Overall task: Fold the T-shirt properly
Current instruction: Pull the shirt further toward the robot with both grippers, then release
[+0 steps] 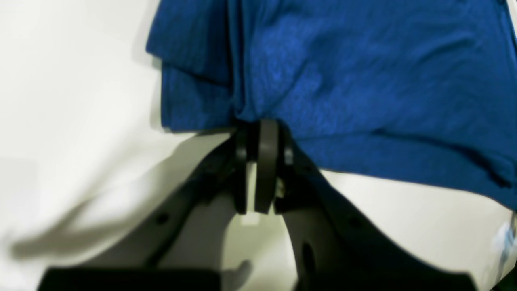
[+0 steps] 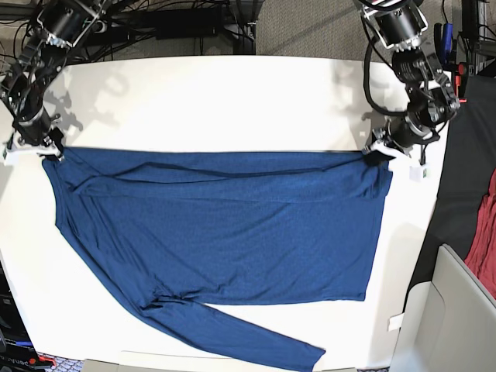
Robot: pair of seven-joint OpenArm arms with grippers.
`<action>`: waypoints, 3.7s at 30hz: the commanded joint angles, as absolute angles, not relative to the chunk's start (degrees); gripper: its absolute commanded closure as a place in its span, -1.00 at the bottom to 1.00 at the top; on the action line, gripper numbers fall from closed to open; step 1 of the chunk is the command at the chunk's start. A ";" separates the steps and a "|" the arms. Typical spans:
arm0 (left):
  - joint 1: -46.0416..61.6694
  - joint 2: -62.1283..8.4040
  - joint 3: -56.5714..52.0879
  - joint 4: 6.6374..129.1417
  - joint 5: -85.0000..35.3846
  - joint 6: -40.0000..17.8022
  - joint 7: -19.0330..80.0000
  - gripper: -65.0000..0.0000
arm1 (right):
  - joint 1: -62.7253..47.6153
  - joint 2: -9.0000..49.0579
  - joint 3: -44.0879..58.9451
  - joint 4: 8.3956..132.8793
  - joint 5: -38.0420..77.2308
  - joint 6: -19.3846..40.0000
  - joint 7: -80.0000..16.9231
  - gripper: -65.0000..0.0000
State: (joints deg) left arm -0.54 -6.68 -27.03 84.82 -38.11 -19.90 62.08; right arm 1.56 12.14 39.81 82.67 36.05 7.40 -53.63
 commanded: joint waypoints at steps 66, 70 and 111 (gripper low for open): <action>27.65 -8.40 -27.38 109.85 -39.16 -20.35 61.67 0.99 | -22.02 9.19 49.19 102.55 46.55 7.52 -53.23 0.94; 27.65 -8.48 -27.47 109.85 -39.16 -20.35 61.49 0.99 | -22.46 9.19 49.98 102.55 46.55 7.52 -53.23 0.94; 29.58 -7.08 -36.62 109.93 -39.16 -20.35 63.96 0.39 | -23.16 7.08 58.77 102.64 49.89 7.96 -57.71 0.47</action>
